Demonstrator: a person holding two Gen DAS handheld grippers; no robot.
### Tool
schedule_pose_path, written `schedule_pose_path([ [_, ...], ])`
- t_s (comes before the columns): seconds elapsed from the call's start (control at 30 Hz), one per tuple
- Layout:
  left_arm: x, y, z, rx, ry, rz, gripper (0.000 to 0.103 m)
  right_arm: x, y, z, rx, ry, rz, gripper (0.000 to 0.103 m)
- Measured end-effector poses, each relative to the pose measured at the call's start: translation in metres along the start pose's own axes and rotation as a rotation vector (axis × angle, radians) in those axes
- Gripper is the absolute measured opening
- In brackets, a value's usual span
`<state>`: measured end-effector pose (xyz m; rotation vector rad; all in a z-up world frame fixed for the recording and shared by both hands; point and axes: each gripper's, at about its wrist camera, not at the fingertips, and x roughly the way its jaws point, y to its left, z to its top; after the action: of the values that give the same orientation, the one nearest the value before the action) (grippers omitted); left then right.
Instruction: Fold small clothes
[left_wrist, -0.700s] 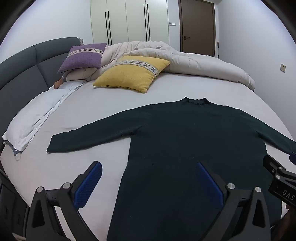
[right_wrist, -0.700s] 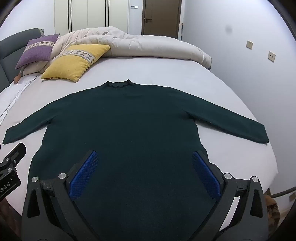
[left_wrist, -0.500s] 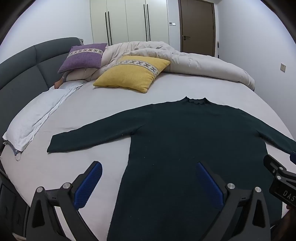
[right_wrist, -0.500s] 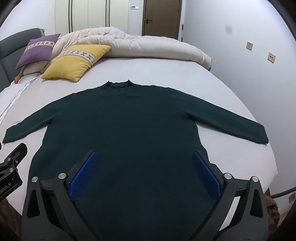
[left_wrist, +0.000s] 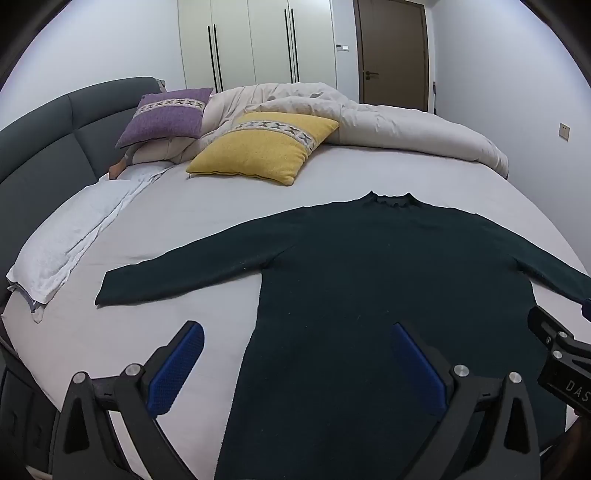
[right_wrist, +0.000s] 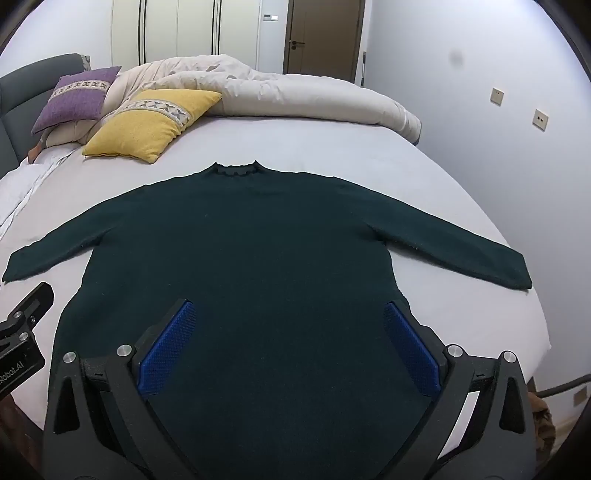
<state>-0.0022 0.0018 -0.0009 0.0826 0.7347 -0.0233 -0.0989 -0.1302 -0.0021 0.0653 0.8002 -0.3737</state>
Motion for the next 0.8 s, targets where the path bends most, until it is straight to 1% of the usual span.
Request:
schedule_pose_path([
  [0.17, 0.0003, -0.0006, -0.0008, 0.001, 0.000, 0.001, 0.103, 0.0016, -0.0060, 0.0040, -0.002, 0.003, 0.001, 0.103],
  [0.8, 0.0004, -0.0002, -0.0008, 0.001, 0.000, 0.000, 0.103, 0.0038, -0.0018, 0.0007, -0.004, 0.000, -0.004, 0.103],
])
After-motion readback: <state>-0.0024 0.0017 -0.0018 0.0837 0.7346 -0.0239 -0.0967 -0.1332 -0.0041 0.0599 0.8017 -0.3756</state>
